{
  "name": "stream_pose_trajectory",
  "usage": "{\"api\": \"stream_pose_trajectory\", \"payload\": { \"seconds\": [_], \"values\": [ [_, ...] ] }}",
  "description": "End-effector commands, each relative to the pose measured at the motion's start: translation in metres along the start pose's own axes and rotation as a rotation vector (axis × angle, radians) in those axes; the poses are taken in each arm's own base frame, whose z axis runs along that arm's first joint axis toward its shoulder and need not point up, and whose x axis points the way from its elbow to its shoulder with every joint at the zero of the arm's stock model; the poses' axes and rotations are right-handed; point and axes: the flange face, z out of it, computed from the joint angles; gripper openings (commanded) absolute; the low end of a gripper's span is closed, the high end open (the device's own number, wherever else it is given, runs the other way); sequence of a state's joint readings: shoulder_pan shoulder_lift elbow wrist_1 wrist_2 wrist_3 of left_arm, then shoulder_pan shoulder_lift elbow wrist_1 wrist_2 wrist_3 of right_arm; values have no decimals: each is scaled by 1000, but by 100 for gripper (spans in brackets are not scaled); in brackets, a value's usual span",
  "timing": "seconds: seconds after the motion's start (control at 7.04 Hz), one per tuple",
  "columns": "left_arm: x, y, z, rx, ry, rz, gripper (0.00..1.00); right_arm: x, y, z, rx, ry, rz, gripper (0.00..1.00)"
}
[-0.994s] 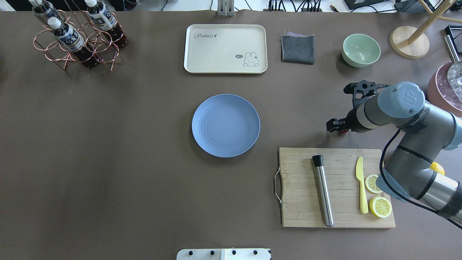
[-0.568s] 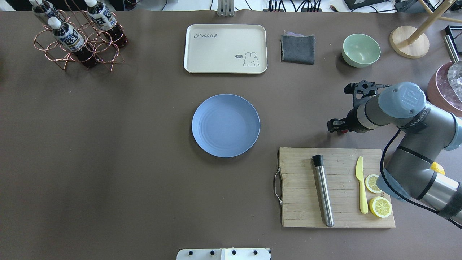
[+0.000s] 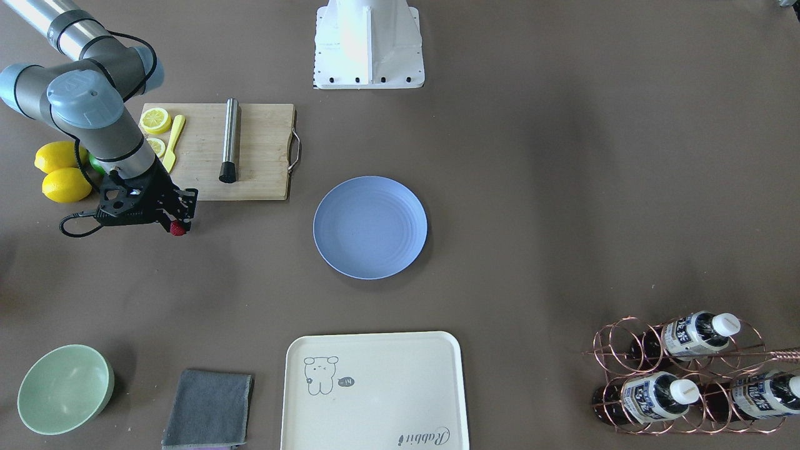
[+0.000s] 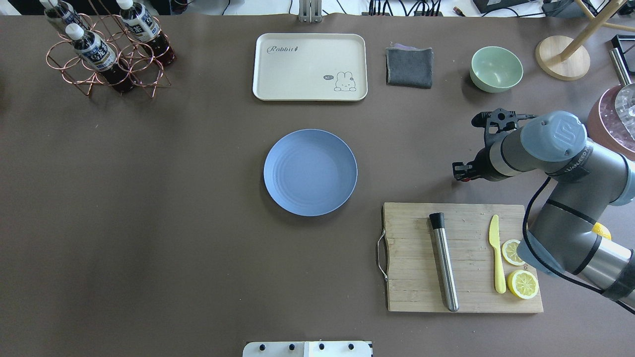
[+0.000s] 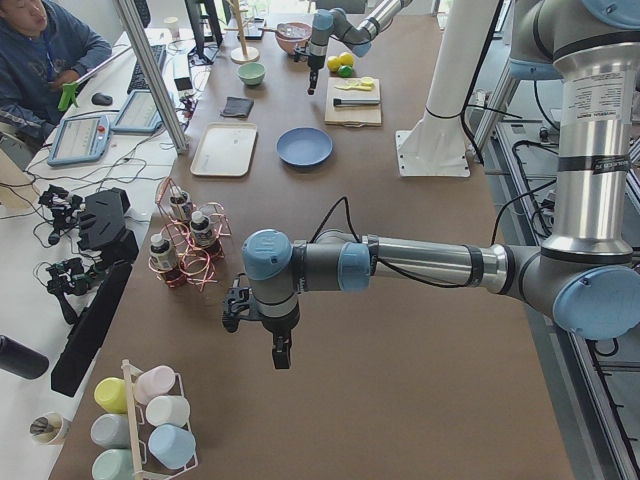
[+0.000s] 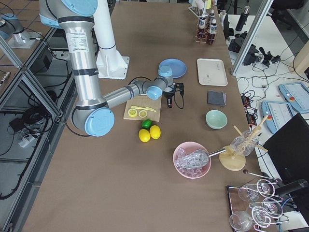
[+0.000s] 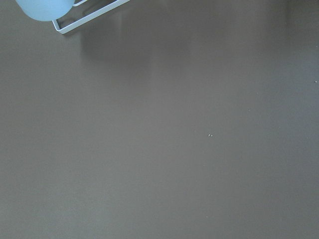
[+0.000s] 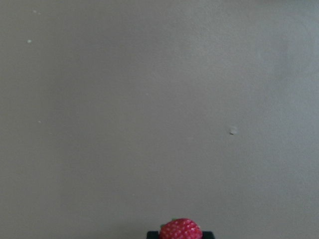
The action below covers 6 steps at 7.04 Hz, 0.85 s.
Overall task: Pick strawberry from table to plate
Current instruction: 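Carry the strawberry with the right gripper over the blue plate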
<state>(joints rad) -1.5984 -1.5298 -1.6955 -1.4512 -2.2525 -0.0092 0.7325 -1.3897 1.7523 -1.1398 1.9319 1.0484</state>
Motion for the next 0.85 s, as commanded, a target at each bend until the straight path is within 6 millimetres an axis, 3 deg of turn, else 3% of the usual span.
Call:
{"api": "stream_pose_trajectory", "payload": {
  "seconds": [0.0, 0.14, 0.28, 0.43, 0.57, 0.71],
  "values": [
    [-1, 1, 1, -2, -4, -2, 100, -29, -14, -28, -10, -76, 157, 0],
    [-2, 1, 2, -4, -7, -3, 100, -69, -23, -34, -24, -63, 198, 0],
    [-2, 1, 1, -2, -7, -4, 100, -130, -24, -38, -54, -30, 235, 0],
    [-3, 1, 1, -3, -7, -5, 100, -183, -10, -34, -47, 11, 271, 0],
    [-3, 1, 1, -3, -7, -5, 100, -219, 2, -30, -37, 4, 290, 0],
    [-3, 1, 1, -3, -7, -5, 100, -267, -2, -11, -51, 17, 302, 0]
  ]
}}
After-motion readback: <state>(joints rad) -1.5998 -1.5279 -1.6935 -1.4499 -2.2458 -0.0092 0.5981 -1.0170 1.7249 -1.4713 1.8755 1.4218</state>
